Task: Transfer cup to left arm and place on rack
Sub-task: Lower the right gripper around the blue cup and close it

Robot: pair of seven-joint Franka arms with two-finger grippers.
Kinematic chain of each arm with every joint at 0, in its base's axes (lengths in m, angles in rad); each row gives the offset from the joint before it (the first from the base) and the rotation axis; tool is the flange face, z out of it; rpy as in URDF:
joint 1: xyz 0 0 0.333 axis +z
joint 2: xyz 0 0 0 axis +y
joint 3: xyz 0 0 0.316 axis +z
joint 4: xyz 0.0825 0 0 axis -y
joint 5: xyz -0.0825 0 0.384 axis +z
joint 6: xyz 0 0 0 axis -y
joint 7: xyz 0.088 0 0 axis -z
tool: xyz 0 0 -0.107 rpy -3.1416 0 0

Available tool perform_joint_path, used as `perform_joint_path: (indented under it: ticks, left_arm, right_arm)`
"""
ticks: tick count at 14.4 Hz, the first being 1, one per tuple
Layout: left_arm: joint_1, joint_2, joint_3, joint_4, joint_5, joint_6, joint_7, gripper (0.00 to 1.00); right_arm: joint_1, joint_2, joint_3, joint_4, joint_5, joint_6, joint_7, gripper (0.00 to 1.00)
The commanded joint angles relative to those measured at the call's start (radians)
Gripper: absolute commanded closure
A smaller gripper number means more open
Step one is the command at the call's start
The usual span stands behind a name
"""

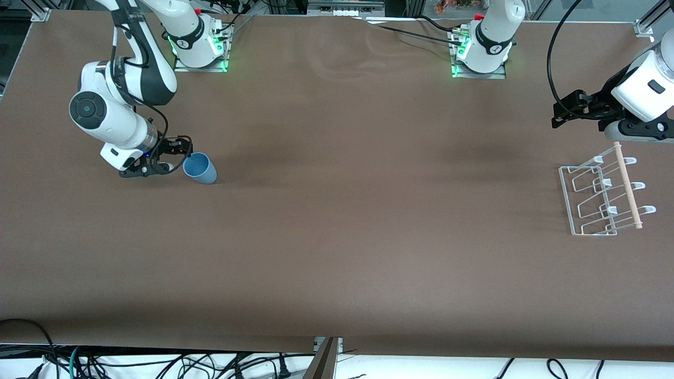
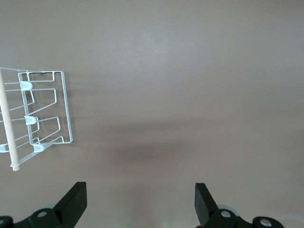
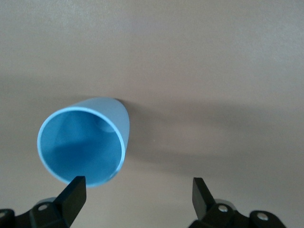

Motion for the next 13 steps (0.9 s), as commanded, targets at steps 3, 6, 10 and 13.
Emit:
perform_joint_path:
  ticks: [3,6,10,13]
  left_arm:
    - [-0.005,0.007,0.0,0.02,0.015,-0.017,-0.015,0.0]
    - [-0.005,0.007,0.0,0.02,0.016,-0.017,-0.015,0.0]
    - [-0.007,0.007,-0.002,0.02,0.016,-0.016,-0.015,0.0]
    - [-0.007,0.007,-0.002,0.02,0.016,-0.016,-0.015,0.0]
  right_arm:
    - [-0.009,0.079,0.01,0.015,0.012,0.093,-0.025,0.02]
    - [-0.006,0.102,0.01,0.021,0.012,0.12,-0.023,0.22]
    - [0.017,0.157,0.013,0.038,0.017,0.12,-0.005,1.0]
    - [0.046,0.164,0.013,0.07,0.02,0.1,0.013,1.0]
